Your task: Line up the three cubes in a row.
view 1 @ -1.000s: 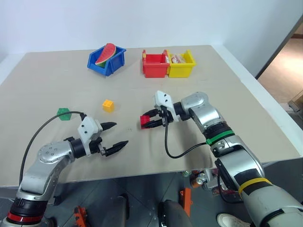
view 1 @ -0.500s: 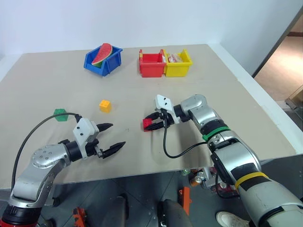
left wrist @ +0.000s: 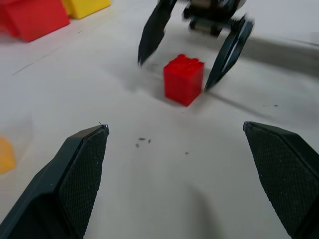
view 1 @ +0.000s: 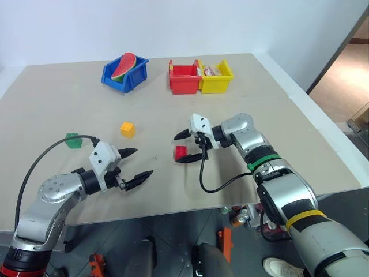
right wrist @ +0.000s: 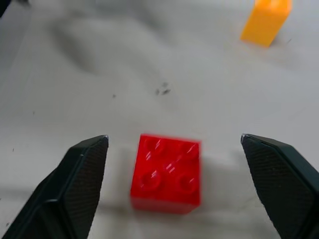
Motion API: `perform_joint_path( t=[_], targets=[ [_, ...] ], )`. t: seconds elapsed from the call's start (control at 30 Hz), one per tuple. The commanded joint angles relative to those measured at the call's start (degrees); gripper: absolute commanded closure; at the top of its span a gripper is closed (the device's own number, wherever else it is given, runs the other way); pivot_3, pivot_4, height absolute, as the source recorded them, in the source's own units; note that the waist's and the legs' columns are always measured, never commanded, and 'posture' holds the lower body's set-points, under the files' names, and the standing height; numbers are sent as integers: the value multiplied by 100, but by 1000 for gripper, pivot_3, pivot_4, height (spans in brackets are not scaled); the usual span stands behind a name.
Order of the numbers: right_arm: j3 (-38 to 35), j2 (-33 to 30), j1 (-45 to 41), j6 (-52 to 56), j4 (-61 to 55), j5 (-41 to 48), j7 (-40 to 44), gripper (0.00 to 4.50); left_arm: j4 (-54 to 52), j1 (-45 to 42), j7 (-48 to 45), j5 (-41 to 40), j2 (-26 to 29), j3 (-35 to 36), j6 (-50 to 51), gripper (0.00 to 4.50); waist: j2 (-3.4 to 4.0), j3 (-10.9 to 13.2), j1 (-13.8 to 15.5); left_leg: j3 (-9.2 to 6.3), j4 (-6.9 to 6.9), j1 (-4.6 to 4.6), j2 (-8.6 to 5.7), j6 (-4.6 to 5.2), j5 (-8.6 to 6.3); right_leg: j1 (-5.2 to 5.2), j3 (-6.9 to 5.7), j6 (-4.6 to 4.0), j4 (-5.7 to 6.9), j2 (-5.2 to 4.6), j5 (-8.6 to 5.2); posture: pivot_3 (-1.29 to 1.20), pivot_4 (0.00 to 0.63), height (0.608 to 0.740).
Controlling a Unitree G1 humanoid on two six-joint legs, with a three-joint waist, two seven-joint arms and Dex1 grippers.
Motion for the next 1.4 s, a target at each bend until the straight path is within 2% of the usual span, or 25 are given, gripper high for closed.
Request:
perform_joint_path(
  t=[0.03,0.23,0.47,0.73,1.4],
  targets=[
    [-499,-106,11,796,-1250,578,-59,31,83,-147,951,53,-138,854,218,0,0,0,2,0,0,-1,3,0,0,-2,0,-1,1,2,1,0,150,740],
    [-810,-203,947,2238,-3669,1087,-884,31,206,-272,2299,265,-337,1875,510,0,-7,-3,10,0,0,-1,21,-6,-4,-2,-2,-9,3,17,-1,0,150,740],
    [-850,-6,1757,3085,-5225,1127,-2141,31,915,-561,2386,342,7,2280,554,0,-8,-3,8,15,1,-1,26,-24,-7,-8,1,-10,3,18,8,0,150,740],
    [-842,28,2076,3274,-5745,1134,-2992,31,1742,-848,2328,488,214,2138,479,0,-18,-8,7,58,1,-4,62,-31,-10,-14,0,-18,3,24,13,0,150,740],
    [-783,-264,2257,3239,-6168,1204,-3482,31,3288,-1564,2382,855,42,1642,354,0,-33,-10,7,70,1,-7,68,-25,-6,-19,3,-16,3,26,13,0,150,740]
  ],
)
